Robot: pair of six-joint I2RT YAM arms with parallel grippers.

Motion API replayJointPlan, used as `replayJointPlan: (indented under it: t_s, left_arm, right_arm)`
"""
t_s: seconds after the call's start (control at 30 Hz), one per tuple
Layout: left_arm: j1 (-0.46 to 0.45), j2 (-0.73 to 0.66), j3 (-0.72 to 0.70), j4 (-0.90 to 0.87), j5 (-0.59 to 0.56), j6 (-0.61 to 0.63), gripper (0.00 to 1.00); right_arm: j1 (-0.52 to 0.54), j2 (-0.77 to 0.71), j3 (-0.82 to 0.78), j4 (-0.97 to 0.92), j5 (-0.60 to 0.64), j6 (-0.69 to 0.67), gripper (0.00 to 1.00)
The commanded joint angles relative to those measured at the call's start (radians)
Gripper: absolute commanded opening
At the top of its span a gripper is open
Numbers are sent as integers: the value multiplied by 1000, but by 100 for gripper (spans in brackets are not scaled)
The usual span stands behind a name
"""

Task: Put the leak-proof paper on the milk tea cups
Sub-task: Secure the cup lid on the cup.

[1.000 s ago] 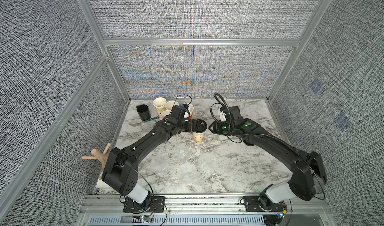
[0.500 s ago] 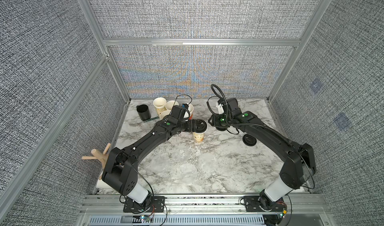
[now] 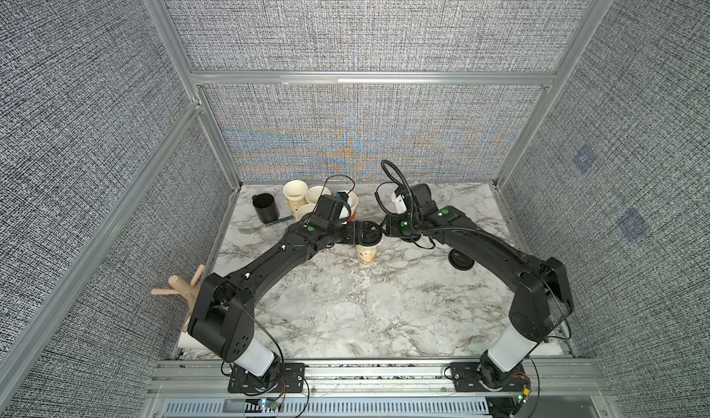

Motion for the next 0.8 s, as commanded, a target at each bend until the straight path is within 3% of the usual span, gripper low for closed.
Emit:
replayJointPlan:
  t_s: [0.0,0.33,0.77]
  left_arm:
    - [0,20,-15,-232,-41,45,75]
    - [0,29,-15,-225,-36,44,75]
    - [0,33,-9,-227,-47,44,75]
  right_arm:
    - [5,7,-24,-17,7,6,46]
    - [-7,-9,-154,-1,37,21,46]
    - [-5,-80,57,-45,-4,-55,47]
